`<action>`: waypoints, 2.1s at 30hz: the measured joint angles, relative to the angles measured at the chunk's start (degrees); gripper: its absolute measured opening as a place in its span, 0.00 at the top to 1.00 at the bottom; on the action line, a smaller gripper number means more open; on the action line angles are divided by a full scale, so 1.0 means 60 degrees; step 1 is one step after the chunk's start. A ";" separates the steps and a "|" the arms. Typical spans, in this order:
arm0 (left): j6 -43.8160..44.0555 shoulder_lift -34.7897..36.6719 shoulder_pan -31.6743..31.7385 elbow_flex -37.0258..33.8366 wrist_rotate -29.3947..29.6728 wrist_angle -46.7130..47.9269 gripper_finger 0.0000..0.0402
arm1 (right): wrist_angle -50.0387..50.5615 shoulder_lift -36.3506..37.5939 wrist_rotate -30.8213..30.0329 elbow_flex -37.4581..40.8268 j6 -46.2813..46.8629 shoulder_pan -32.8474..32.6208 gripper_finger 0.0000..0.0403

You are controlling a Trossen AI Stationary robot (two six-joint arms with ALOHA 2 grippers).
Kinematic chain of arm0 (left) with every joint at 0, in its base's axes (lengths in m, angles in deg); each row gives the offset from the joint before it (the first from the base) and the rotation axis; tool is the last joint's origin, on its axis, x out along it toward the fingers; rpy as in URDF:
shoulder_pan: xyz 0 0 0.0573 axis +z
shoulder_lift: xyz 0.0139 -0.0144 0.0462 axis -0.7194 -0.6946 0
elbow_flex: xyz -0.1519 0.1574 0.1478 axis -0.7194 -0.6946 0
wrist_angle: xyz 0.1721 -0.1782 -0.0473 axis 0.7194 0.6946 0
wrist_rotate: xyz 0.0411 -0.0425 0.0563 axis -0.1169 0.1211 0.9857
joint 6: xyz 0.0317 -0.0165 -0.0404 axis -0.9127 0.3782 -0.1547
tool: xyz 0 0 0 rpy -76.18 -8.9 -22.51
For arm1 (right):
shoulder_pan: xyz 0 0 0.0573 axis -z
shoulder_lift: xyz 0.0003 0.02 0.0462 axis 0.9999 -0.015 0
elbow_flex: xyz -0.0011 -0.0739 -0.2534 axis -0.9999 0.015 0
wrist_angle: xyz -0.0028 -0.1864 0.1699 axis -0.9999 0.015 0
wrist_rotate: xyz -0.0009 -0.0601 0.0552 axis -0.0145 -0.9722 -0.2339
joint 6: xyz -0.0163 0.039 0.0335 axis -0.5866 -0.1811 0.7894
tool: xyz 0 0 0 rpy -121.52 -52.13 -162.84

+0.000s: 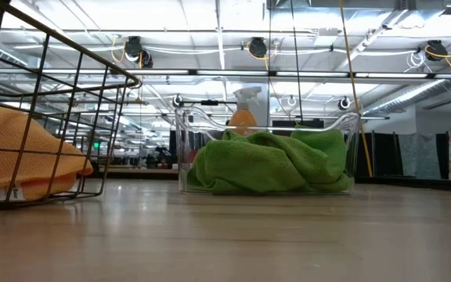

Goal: Sort microfiber towel by color & place in baskets
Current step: Put the blue towel into the bottom transparent bin

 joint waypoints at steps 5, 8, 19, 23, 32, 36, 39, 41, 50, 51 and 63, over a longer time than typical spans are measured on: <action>0.0219 0.0006 -0.0064 0.0001 -0.0193 0.0375 0.96 | 0.0039 -0.0004 0.0000 0.0000 -0.0040 0.0004 0.37; 0.0447 0.0014 -0.0075 -0.0077 -0.0211 0.0333 0.96 | 0.0098 -0.0004 0.0004 0.0000 -0.0118 0.0000 0.37; 0.0258 0.0134 -0.0284 -0.0109 -0.0012 0.0193 0.96 | 0.0246 -0.0004 -0.0080 0.0000 -0.0695 -0.0027 0.37; 0.0268 0.0297 -0.0174 -0.0117 0.0116 0.0896 0.96 | 0.0276 -0.0004 -0.0075 0.0000 -0.0888 -0.0114 0.37; 0.0559 0.0729 -0.0082 -0.0102 0.0111 0.1263 0.96 | 0.0271 0.0000 -0.0549 0.0000 -0.2176 -0.0282 0.37; 0.0925 0.0761 -0.0322 -0.0102 -0.0411 0.1114 0.96 | 0.0262 -0.0004 -0.1027 0.0000 -0.2632 -0.0310 0.37; 0.0965 0.0750 -0.0642 -0.0102 -0.0117 0.0745 0.96 | 0.0271 -0.0004 -0.1266 0.0000 -0.2754 -0.0313 0.37; 0.0773 0.0682 -0.0818 -0.0091 0.0757 0.0567 0.95 | 0.0262 -0.0004 -0.1299 0.0000 -0.2754 -0.0313 0.37; 0.0527 0.0618 -0.1069 -0.0234 0.4049 0.0786 0.72 | 0.0191 0.0012 -0.1308 0.0000 -0.2682 -0.0353 0.37; 0.0420 0.0618 -0.1071 -0.0237 0.4214 0.0991 0.71 | 0.0160 0.0045 -0.1300 0.0000 -0.2622 -0.0371 0.37; 0.0393 0.0622 -0.0885 -0.1901 0.4320 -0.0898 0.69 | -0.1472 0.0921 -0.2433 0.0000 -0.2133 -0.1004 0.37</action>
